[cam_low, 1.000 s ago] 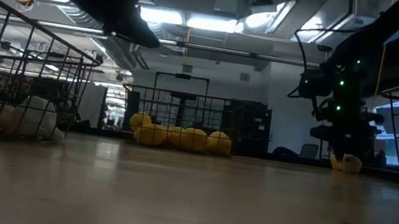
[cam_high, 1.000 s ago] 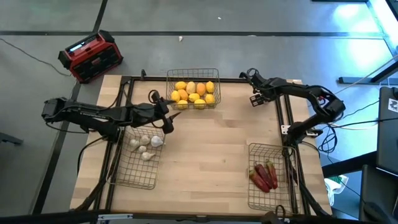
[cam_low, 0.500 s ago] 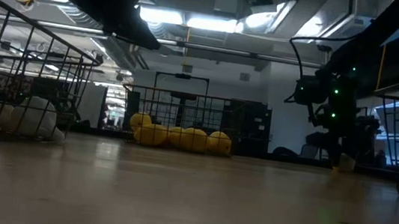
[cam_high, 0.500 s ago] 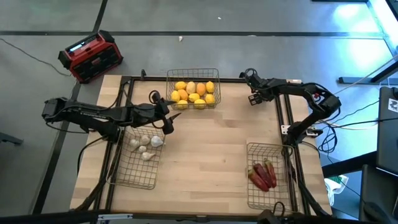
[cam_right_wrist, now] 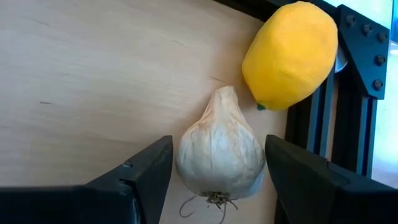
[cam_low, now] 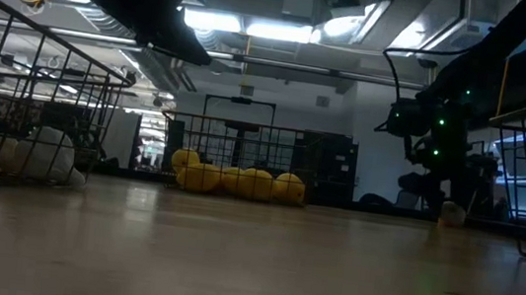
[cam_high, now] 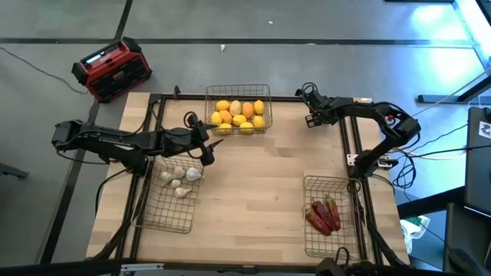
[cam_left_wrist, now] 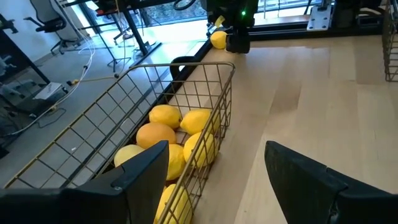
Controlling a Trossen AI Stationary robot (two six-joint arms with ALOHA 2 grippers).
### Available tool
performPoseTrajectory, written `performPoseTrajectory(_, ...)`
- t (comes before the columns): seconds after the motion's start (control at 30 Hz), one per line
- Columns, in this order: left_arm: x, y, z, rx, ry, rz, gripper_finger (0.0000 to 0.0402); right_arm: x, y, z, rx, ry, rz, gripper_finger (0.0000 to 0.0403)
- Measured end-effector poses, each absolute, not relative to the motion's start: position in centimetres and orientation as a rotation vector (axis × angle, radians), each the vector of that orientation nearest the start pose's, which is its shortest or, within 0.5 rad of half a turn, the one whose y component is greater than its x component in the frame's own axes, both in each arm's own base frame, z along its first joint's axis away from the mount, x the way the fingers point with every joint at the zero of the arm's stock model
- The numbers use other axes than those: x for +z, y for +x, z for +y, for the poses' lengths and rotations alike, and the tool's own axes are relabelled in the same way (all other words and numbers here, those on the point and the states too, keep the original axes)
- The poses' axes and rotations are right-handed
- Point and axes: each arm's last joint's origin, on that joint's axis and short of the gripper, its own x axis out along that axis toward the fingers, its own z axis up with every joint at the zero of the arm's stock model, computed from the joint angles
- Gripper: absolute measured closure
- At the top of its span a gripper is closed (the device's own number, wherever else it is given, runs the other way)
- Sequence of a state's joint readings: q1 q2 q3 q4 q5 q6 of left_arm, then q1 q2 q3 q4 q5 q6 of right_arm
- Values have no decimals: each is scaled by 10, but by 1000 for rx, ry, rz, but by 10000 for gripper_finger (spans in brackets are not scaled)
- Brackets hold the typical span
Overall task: Sort produce into baskets
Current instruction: Put the garlic into the bottom left wire basket
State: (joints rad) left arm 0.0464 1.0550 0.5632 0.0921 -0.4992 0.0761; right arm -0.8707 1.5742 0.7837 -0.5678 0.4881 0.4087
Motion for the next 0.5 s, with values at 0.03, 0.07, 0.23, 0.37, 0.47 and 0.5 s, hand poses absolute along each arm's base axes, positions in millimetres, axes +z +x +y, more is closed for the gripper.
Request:
performPoseTrajectory(0.03, 234, 219, 24, 523, 164, 415, 139, 144, 154, -204, -1422, 564, 1183, 152)
performPoseTrajectory(0.07, 234, 219, 24, 523, 163, 415, 139, 144, 154, -204, -1423, 563, 1183, 155)
performPoseTrajectory(0.23, 234, 219, 24, 523, 164, 419, 139, 142, 154, -205, -1424, 561, 1198, 202)
performPoseTrajectory(0.37, 234, 219, 24, 524, 163, 418, 139, 141, 154, -205, -1421, 564, 1201, 247)
performPoseTrajectory(0.47, 234, 219, 24, 524, 156, 416, 139, 141, 154, -204, -1415, 569, 1203, 264)
performPoseTrajectory(0.5, 234, 219, 24, 524, 154, 415, 139, 141, 154, -204, -1413, 568, 1205, 265)
